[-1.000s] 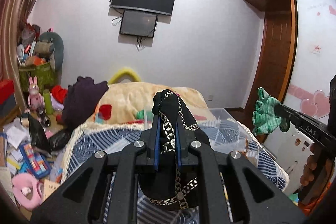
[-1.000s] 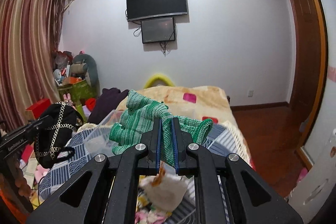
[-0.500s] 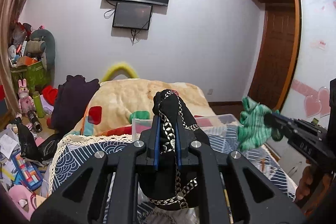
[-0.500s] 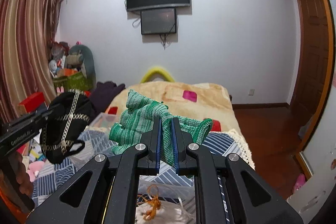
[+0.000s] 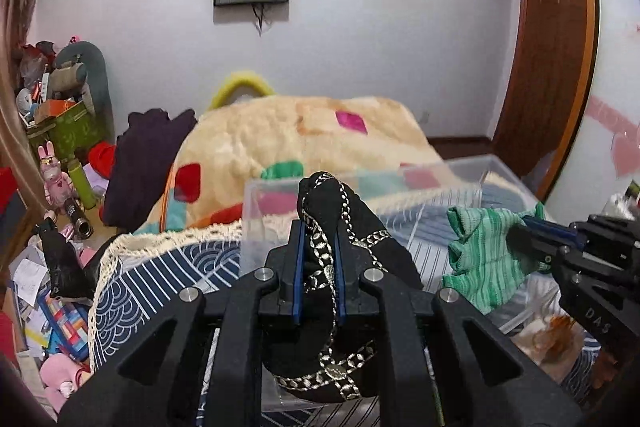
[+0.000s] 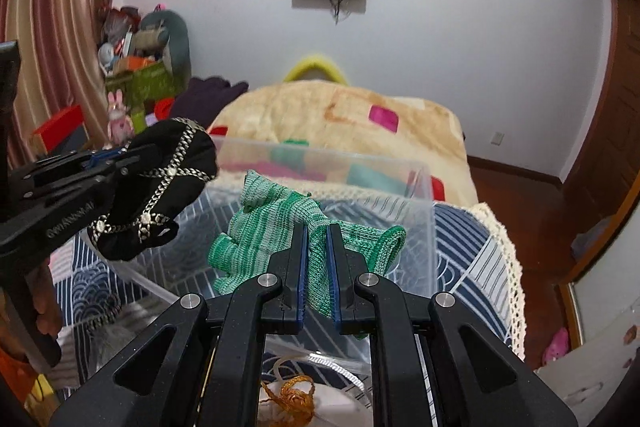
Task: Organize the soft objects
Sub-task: 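Lower the black bag into the clear box with the left tool while the right drops the glove in, then grasp the white drawstring pouch with the right tool while the left grasps the chain strap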
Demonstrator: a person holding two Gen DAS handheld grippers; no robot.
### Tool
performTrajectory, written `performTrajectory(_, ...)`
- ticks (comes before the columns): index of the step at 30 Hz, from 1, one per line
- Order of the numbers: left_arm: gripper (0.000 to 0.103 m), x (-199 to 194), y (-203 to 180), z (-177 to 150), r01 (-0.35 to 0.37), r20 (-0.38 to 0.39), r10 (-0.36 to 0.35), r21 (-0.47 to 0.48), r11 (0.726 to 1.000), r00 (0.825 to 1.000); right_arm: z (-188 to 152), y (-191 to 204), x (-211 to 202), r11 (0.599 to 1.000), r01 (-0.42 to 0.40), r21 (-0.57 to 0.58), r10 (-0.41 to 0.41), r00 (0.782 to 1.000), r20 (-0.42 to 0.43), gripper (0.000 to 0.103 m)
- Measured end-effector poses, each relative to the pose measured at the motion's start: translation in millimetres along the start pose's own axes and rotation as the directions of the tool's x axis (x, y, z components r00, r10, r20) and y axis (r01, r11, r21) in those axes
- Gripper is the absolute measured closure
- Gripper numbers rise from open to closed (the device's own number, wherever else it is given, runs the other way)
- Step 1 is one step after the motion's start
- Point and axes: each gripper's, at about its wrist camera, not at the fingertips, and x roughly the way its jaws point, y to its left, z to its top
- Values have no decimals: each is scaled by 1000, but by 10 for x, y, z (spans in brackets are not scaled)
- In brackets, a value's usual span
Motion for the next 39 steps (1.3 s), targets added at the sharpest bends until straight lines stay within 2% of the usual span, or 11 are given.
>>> performTrajectory(6,88,75,-7,-66,11,-60,-11,1,1000,998,11,20,69,1000,-22,-11,21,998,-60,94)
performTrajectory(8,81,53,5,-71,20,-66,-21,-8,1000,998,18,30,70,999,-33,-6,32,997,-64,93)
performTrajectory(10,66,2,10,-69,38,-64,-39,-15,999,997,18,39,40,999,-35,-10,34,998,-58,91)
performTrajectory(12,58,-62,-16,-82,39,-54,-40,-13,999,998,48,33,38,999,-37,-10,36,998,-49,88)
performTrajectory(14,56,-140,-24,-70,48,-41,-48,-9,999,998,74,40,-24,999,-38,-8,38,999,-29,81)
performTrajectory(16,56,-230,-39,-49,60,-30,-61,-7,998,998,101,39,-93,999,-40,-3,40,999,-3,68)
performTrajectory(20,55,-437,-58,-6,61,10,-61,9,998,998,155,33,-277,1000,-29,1,29,998,57,60)
performTrajectory(25,35,-810,-40,2,62,91,-64,20,998,994,187,43,-524,1000,-15,4,14,990,139,45)
performTrajectory(28,22,-970,-24,-53,74,107,-76,17,997,991,158,42,-647,1000,-12,4,11,984,176,39)
performTrajectory(31,16,-1059,5,-136,74,116,-75,14,997,990,90,71,-716,1000,3,-18,0,982,189,31)
performTrajectory(39,15,-1058,95,-511,58,71,-58,0,998,996,-182,-12,-789,1000,7,13,-9,982,186,29)
